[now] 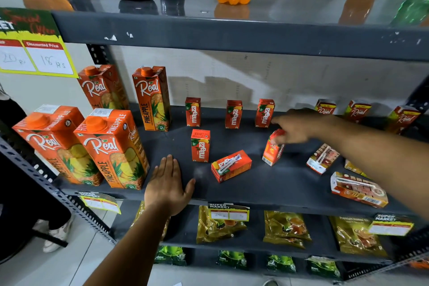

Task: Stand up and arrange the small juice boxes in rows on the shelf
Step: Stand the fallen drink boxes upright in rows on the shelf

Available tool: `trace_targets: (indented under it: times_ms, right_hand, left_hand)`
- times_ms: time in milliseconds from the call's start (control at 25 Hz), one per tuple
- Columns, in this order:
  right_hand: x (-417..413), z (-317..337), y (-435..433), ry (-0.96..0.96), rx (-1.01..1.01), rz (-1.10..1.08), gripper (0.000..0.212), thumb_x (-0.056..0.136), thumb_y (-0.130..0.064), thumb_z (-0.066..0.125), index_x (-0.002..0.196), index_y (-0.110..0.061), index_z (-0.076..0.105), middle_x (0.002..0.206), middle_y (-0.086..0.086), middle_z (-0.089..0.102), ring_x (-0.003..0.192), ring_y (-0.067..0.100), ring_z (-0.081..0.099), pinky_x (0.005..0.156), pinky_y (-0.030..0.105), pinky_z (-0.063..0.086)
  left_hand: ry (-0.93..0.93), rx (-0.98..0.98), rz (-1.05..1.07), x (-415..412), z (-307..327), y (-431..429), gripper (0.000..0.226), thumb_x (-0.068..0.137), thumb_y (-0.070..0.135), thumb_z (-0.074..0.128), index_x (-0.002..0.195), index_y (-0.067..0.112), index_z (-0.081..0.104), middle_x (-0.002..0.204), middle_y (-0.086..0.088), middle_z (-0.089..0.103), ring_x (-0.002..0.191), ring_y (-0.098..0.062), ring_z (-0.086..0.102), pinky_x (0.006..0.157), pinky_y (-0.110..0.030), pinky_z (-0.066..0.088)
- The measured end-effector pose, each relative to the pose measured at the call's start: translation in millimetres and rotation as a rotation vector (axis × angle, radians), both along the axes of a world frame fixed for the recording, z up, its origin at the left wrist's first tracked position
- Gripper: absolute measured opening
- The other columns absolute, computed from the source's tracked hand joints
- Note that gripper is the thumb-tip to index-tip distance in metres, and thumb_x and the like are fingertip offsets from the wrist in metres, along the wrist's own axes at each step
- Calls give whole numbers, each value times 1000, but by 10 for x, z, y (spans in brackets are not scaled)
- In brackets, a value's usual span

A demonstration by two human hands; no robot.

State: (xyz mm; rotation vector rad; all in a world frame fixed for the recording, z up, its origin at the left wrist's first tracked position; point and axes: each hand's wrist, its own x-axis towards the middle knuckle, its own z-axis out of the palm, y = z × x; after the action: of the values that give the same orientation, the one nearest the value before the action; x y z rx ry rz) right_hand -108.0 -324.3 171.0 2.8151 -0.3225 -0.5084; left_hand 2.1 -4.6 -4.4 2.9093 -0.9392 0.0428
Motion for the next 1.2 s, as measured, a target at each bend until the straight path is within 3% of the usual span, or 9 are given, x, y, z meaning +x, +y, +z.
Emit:
trace_targets:
  times_ms: [80, 200, 400, 480, 600, 840, 960, 1040, 1200]
  right_hand:
    - [33, 3, 93, 1, 20, -113, 53, 89, -58, 46, 112, -11, 57, 95, 4, 58, 85, 23, 56, 65, 30, 42]
    - [69, -66, 204, -24, 15, -172, 55, 95, -55, 39, 112, -6, 58, 87, 3, 49, 83, 22, 50, 69, 29, 35]
    - [43, -42, 295, -314, 27, -130, 69, 82, -72, 44, 127, -20, 49, 125, 6, 59, 110, 28, 57, 85, 37, 46]
    - [22, -94, 427, -340, 146, 121, 58, 84, -57, 56, 133, -26, 47, 133, 2, 55, 120, 24, 52, 93, 38, 44]
    - [2, -418, 794, -176, 188, 374, 50, 84, -35, 65, 131, -26, 50, 130, -1, 57, 121, 22, 50, 98, 40, 45]
    - [225, -831, 1052, -109, 128, 312, 69, 85, -11, 63, 146, -19, 32, 144, 7, 47, 132, 30, 44, 107, 46, 38]
    - [209, -902, 1052, -303, 259, 195, 50, 79, -17, 67, 127, -18, 53, 119, 6, 57, 111, 28, 56, 86, 43, 50]
    - [168, -979, 1055, -581, 459, -10, 40, 74, -24, 73, 111, -18, 57, 108, 3, 57, 98, 23, 58, 76, 37, 50]
    - [234, -1201, 1152, -1107, 757, -453, 52, 64, -29, 85, 99, -11, 51, 99, 2, 50, 89, 15, 49, 73, 26, 39]
  left_hand:
    - [1, -7, 1, -3, 6, 0, 96, 81, 68, 4, 151, 3, 10, 161, -16, 7, 149, -27, 4, 118, -37, 4]
    - [3, -14, 1, -3, 10, -2, 96, 81, 68, 5, 150, 3, 10, 161, -16, 8, 149, -27, 5, 118, -37, 4]
    - [2, -17, -1, 1, -1, 4, 90, 88, 67, 15, 150, 3, 10, 161, -16, 8, 149, -27, 5, 118, -37, 5]
    - [0, -8, -3, 1, 2, -1, 88, 90, 66, 18, 151, 3, 8, 161, -16, 6, 149, -27, 4, 118, -36, 4]
    - [-3, 10, -5, 1, 11, 3, 90, 88, 66, 14, 150, 3, 8, 161, -16, 5, 149, -27, 4, 118, -37, 4]
    - [13, 4, -4, -5, 18, -1, 97, 79, 69, 1, 151, 3, 5, 161, -15, 3, 149, -27, 2, 118, -36, 3]
    - [9, 3, -3, -12, 25, 4, 99, 77, 69, -2, 151, 3, 3, 162, -15, 2, 149, -27, 1, 118, -36, 2]
    - [9, -3, 0, -2, 22, 3, 99, 77, 69, -2, 151, 3, 3, 162, -15, 2, 149, -26, 1, 118, -36, 2]
    - [-2, -9, -3, 2, 1, -4, 97, 79, 68, 3, 151, 2, 5, 161, -16, 5, 149, -27, 4, 118, -37, 4]
